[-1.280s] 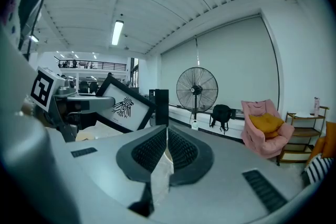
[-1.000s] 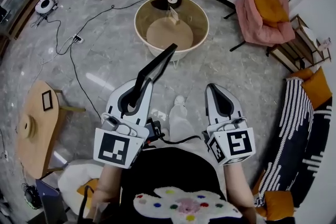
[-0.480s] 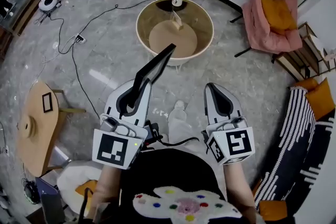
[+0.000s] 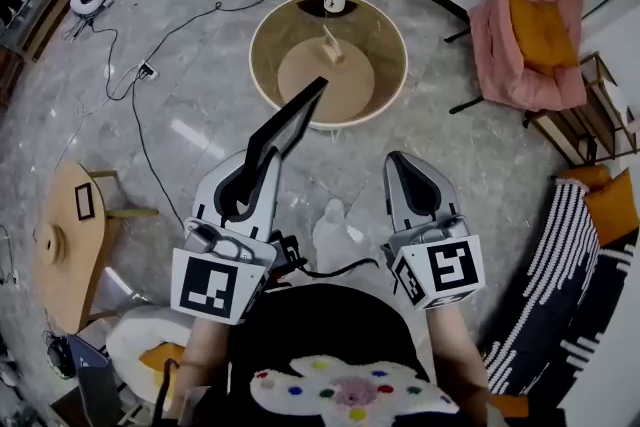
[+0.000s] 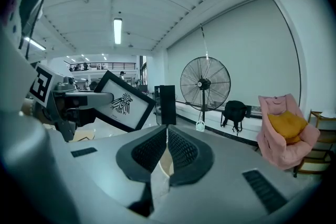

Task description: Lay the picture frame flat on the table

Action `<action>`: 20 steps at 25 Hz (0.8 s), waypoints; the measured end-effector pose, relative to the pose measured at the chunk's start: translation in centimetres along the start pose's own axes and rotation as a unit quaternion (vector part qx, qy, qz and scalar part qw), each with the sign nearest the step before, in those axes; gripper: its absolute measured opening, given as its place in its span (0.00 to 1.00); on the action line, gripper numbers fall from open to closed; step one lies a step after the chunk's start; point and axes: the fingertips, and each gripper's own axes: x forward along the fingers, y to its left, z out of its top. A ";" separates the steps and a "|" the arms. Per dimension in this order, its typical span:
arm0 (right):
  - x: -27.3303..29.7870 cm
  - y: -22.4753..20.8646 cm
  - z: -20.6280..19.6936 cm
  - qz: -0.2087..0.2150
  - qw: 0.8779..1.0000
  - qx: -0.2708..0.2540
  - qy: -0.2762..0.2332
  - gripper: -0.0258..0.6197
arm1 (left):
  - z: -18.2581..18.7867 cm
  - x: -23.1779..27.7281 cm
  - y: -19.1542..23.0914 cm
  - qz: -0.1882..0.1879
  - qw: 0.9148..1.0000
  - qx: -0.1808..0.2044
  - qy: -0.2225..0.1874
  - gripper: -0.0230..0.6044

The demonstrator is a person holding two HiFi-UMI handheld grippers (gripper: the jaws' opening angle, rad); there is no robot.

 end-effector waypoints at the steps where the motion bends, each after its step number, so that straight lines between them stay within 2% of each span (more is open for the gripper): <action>1: 0.5 -0.6 0.1 0.003 1.000 0.000 0.001 0.09 | 0.2 0.7 0.2 0.004 1.000 0.004 -0.005 0.08; 8: 4.2 -4.1 1.1 0.028 1.000 -0.004 0.003 0.09 | 0.5 5.2 1.1 0.025 1.000 0.014 0.010 0.08; 11: 5.4 -5.4 1.5 0.039 0.999 -0.006 0.004 0.09 | 1.3 6.9 1.2 0.033 0.999 0.019 -0.006 0.08; 14: 6.3 -6.4 2.1 0.046 0.999 -0.007 0.001 0.09 | 1.4 7.9 1.1 0.041 0.999 0.004 0.002 0.08; 18: 7.1 -7.2 2.3 0.052 0.999 -0.006 0.002 0.09 | 0.8 8.7 1.4 0.050 0.998 0.004 0.022 0.08; 20: 7.3 -7.3 2.3 0.055 0.998 -0.006 0.003 0.09 | 1.2 9.1 1.4 0.051 0.999 0.004 0.013 0.08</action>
